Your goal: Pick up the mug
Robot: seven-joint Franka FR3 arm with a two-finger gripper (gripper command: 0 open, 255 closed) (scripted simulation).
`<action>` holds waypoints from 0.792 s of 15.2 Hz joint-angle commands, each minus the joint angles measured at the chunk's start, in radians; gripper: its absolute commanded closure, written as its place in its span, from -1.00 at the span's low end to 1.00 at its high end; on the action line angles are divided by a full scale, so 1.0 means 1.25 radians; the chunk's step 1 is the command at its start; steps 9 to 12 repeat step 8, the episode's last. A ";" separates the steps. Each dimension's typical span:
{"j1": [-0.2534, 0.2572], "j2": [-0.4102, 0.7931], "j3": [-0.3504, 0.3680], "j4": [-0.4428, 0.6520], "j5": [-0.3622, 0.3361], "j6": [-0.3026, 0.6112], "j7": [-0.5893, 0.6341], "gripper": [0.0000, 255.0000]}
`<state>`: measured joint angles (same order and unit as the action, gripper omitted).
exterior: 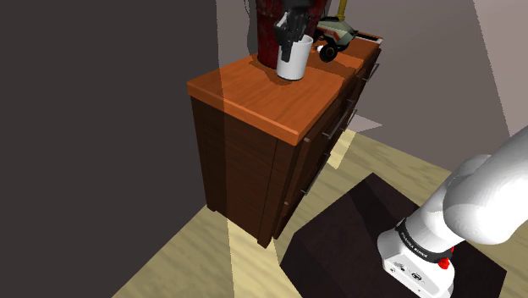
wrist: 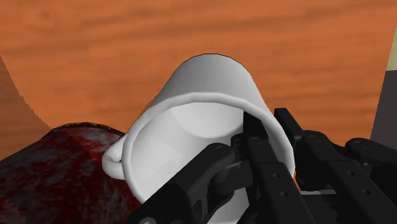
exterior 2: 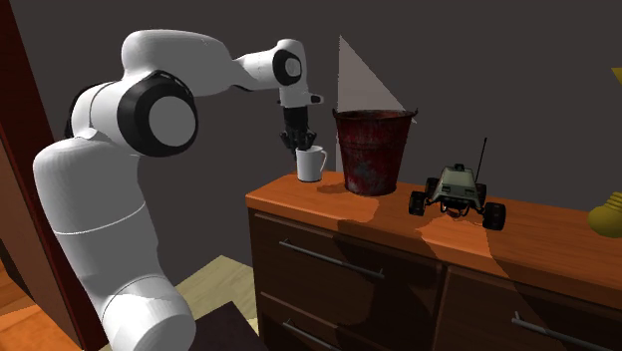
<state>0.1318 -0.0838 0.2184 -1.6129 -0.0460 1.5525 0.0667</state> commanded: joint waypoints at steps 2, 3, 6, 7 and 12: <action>-0.001 0.012 0.000 0.048 -0.003 -0.036 -0.002 1.00; 0.000 0.017 0.000 0.064 -0.004 -0.048 -0.002 1.00; 0.001 0.032 0.002 0.116 -0.007 -0.085 -0.001 1.00; 0.001 0.033 0.002 0.118 -0.007 -0.087 -0.001 1.00; 0.001 0.032 0.002 0.118 -0.007 -0.087 -0.001 1.00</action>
